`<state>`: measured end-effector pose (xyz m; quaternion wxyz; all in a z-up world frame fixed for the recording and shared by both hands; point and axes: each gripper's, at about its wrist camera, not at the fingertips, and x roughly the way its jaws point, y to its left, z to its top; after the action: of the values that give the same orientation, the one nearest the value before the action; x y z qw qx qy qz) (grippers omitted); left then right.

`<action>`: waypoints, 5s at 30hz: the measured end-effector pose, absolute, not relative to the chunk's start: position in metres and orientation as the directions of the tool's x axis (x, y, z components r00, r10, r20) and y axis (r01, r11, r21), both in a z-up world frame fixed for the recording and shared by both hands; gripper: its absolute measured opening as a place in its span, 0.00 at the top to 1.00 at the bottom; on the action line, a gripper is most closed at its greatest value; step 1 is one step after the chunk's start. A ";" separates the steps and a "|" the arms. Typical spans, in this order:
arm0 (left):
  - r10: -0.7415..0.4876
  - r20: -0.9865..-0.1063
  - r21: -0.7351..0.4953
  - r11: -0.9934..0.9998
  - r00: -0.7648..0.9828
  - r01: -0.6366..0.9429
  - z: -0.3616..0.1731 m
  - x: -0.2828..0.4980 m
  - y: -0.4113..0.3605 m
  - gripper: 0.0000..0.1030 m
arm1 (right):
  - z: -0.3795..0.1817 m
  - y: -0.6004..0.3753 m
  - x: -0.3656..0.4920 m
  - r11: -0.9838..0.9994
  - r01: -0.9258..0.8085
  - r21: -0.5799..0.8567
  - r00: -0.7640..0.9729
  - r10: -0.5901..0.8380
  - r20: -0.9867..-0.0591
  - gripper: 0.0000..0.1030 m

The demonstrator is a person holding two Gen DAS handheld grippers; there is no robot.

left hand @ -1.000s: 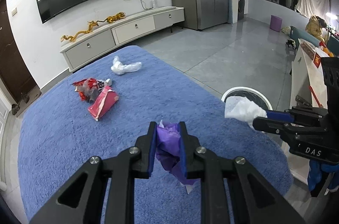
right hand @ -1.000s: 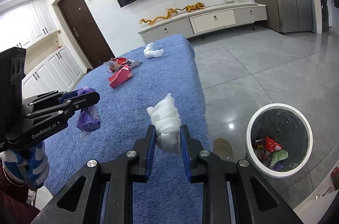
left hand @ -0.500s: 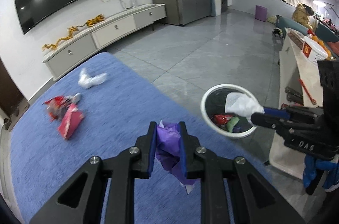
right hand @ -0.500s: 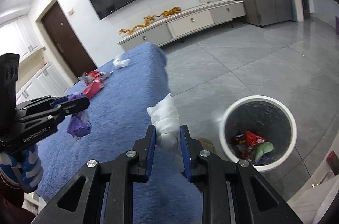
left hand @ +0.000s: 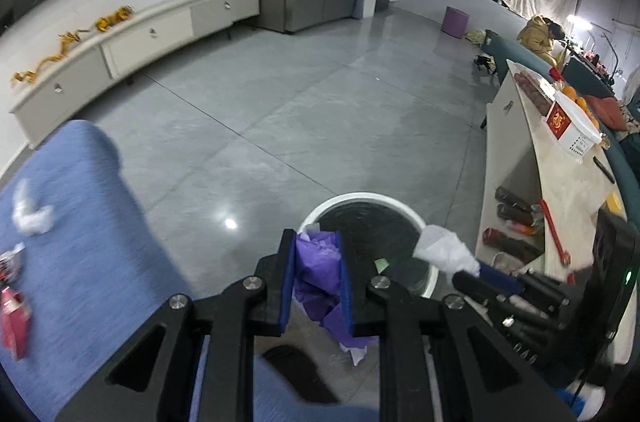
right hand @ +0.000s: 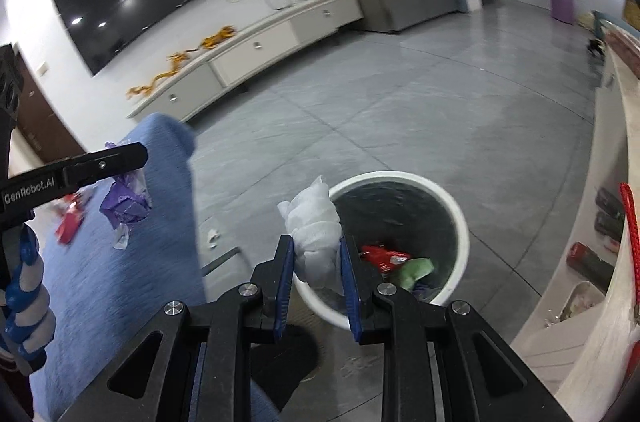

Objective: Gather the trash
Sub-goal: 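Carry the purple bag and white tissue over the bin and open both tools, then move both open tools back to the remaining wrappers on the rug, then grasp the pink barcode wrapper with the left tool while the right tool grasps the clear plastic, then carry the pink wrapper and clear plastic over the bin and open both tools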

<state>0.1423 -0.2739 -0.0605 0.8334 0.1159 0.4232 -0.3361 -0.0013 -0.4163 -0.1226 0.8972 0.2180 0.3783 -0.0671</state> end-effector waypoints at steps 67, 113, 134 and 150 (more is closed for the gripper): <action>-0.377 -0.544 -0.142 0.922 0.749 0.360 -0.004 0.094 -0.048 0.44 | 0.000 -0.269 0.009 0.980 0.189 0.057 0.822 -0.126 -0.556 0.46; -0.378 -0.720 -0.201 0.916 0.582 0.347 -0.091 0.178 0.053 0.75 | -0.083 -0.142 0.196 0.916 -0.364 0.171 0.612 0.373 -0.697 0.77; -0.342 -0.643 -0.190 0.938 0.685 0.290 -0.024 0.065 0.078 0.77 | -0.042 -0.188 0.015 0.937 -0.264 0.230 0.706 0.350 -0.616 0.77; -0.481 -0.667 -0.142 0.832 0.569 0.536 0.001 0.092 -0.094 0.77 | -0.074 -0.346 0.003 0.946 0.113 0.305 0.764 0.114 -0.635 0.77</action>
<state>0.0918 -0.0938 0.0013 0.8850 0.0378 0.3644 -0.2873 0.0034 -0.3456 -0.0736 0.9245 0.1650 0.3435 0.0004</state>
